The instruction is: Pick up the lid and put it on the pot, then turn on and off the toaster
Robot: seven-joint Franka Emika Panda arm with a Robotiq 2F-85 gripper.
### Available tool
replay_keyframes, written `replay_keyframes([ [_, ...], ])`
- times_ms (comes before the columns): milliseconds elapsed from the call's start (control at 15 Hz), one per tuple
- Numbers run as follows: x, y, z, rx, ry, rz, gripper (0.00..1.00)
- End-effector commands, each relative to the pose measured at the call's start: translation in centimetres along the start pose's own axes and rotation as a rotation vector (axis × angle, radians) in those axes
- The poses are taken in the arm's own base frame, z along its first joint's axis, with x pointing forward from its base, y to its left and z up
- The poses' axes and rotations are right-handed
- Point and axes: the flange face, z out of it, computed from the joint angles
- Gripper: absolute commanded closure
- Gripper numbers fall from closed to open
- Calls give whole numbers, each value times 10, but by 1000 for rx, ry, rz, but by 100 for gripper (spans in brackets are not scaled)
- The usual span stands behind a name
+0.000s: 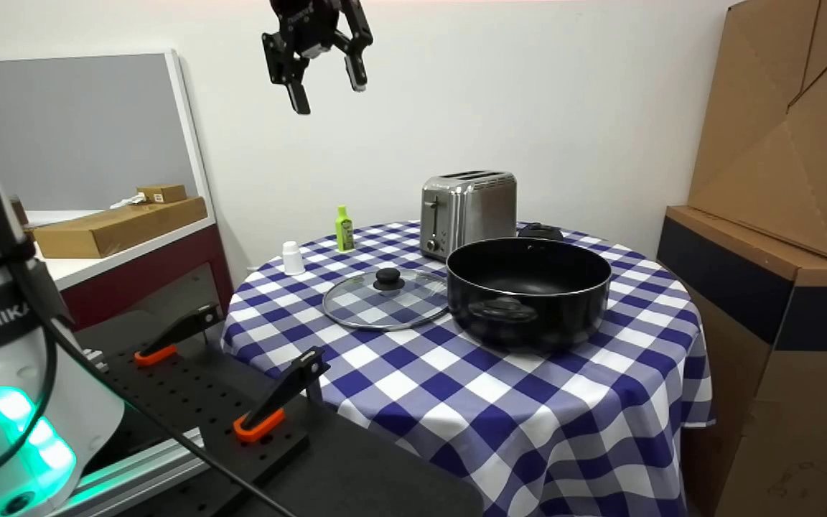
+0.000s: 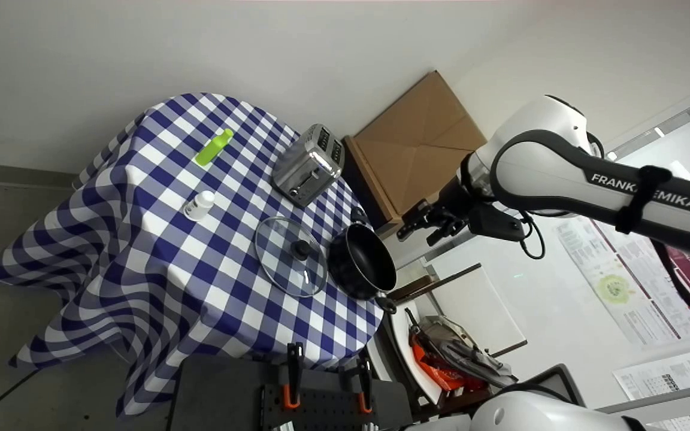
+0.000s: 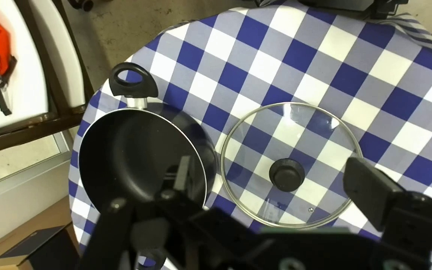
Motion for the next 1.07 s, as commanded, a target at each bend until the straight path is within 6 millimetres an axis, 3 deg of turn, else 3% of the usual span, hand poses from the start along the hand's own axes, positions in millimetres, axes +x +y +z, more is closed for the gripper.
replay_keyframes([
  [0,7,-4,14,4,19,86,0],
  [533,23,-2,64,44,59,196,0],
  [1000,59,-11,111,39,96,140,0],
])
